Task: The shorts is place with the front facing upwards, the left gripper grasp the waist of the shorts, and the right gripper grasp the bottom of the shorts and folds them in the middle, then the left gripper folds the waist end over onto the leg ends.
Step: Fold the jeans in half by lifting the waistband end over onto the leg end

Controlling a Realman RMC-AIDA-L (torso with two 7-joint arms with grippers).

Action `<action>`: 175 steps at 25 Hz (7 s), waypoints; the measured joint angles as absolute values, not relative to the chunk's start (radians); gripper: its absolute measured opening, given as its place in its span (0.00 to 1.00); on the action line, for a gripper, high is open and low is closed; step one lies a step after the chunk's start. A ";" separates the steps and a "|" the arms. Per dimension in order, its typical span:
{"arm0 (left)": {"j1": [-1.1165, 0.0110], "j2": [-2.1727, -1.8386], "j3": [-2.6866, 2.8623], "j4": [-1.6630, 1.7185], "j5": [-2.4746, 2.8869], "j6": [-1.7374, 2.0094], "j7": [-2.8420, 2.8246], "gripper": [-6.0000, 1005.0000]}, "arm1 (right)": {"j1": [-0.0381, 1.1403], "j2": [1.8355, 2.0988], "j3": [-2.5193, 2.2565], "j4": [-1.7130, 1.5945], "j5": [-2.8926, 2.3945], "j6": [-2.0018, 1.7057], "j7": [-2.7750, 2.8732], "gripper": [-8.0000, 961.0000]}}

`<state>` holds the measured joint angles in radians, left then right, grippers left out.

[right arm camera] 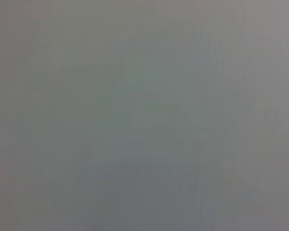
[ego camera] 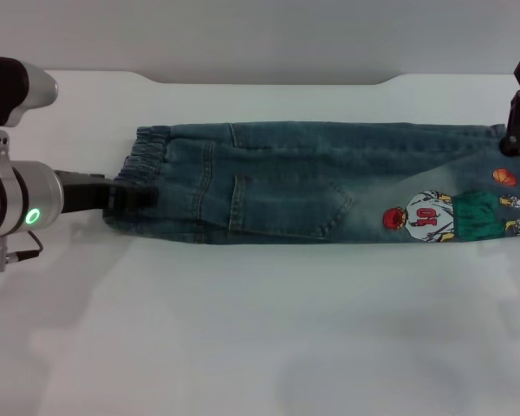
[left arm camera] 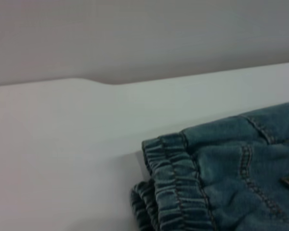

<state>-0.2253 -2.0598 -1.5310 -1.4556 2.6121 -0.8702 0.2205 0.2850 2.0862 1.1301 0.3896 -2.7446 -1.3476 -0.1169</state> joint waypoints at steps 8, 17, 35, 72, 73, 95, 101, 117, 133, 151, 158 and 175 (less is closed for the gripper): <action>-0.256 -2.060 -1.526 -1.412 2.612 -0.872 0.220 0.73 | 0.286 2.086 1.131 0.387 -2.742 -1.339 -0.124 0.01; -0.287 -2.061 -1.529 -1.372 2.615 -0.872 0.216 0.72 | 0.288 2.084 1.135 0.385 -2.741 -1.326 -0.128 0.01; -0.260 -2.060 -1.528 -1.404 2.667 -0.897 0.173 0.71 | 0.297 2.082 1.139 0.387 -2.741 -1.316 -0.130 0.01; -0.232 -2.061 -1.470 -1.469 2.635 -0.891 0.200 0.40 | 0.270 2.079 1.137 0.411 -2.741 -1.323 -0.130 0.01; -0.222 -2.061 -1.470 -1.486 2.629 -0.891 0.200 0.39 | 0.269 2.079 1.136 0.411 -2.741 -1.321 -0.130 0.01; -0.092 -2.057 -1.464 -1.873 2.461 -0.894 0.314 0.22 | 0.325 2.091 1.044 0.433 -2.677 -1.142 -0.124 0.01; -0.099 -2.057 -1.462 -1.918 2.460 -0.894 0.315 0.18 | 0.363 2.091 0.968 0.450 -2.606 -1.016 -0.124 0.01; -0.092 -2.057 -1.459 -2.000 2.431 -0.896 0.337 0.14 | 0.479 2.091 0.833 0.460 -2.482 -0.773 -0.110 0.01; -0.126 -2.058 -1.459 -1.999 2.382 -0.891 0.367 0.13 | 0.555 2.091 0.630 0.535 -2.473 -0.718 0.050 0.01; -0.132 -2.057 -1.458 -1.982 2.383 -0.883 0.370 0.13 | 0.406 2.082 0.834 0.510 -2.468 -0.783 -0.035 0.01; -0.162 -2.059 -1.440 -1.995 2.377 -0.872 0.379 0.13 | 0.436 2.090 0.825 0.493 -2.468 -0.752 -0.025 0.01; -0.203 -2.059 -1.432 -1.990 2.359 -0.848 0.381 0.13 | 0.594 2.092 0.682 0.534 -2.468 -0.626 0.092 0.01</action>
